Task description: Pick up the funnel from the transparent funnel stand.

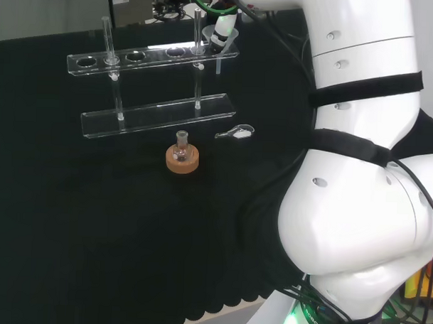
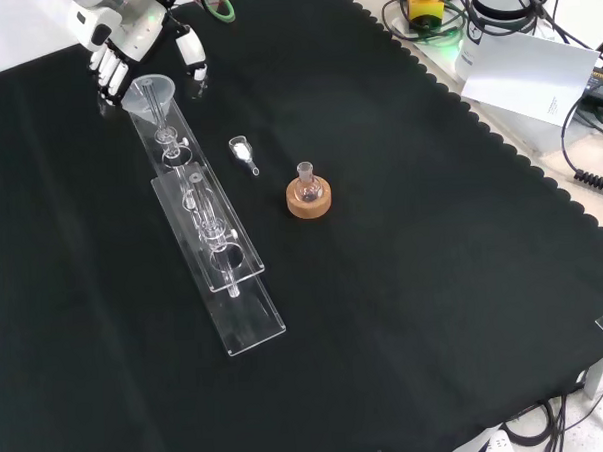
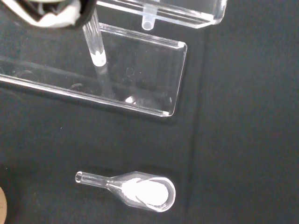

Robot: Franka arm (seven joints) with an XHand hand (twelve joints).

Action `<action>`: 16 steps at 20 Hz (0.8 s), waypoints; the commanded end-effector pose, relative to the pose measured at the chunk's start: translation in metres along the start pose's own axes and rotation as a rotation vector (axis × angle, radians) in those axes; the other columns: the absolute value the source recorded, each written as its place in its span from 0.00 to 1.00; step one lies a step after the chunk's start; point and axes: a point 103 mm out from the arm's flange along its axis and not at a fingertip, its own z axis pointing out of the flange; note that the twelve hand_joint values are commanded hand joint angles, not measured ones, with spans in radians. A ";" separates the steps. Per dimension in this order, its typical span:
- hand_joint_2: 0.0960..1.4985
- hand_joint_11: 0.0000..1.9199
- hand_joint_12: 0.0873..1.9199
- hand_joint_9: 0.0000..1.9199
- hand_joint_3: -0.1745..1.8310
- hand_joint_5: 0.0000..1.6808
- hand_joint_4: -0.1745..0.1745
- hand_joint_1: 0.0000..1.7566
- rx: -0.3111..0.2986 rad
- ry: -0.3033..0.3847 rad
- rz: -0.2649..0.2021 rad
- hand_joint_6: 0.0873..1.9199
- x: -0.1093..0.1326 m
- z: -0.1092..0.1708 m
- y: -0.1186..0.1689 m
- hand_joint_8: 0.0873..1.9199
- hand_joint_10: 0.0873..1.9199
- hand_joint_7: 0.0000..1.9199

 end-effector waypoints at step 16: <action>0.34 0.07 0.73 0.22 0.44 0.20 0.42 0.55 -0.053 -0.118 0.048 0.00 0.008 -0.001 0.002 0.32 0.31 0.07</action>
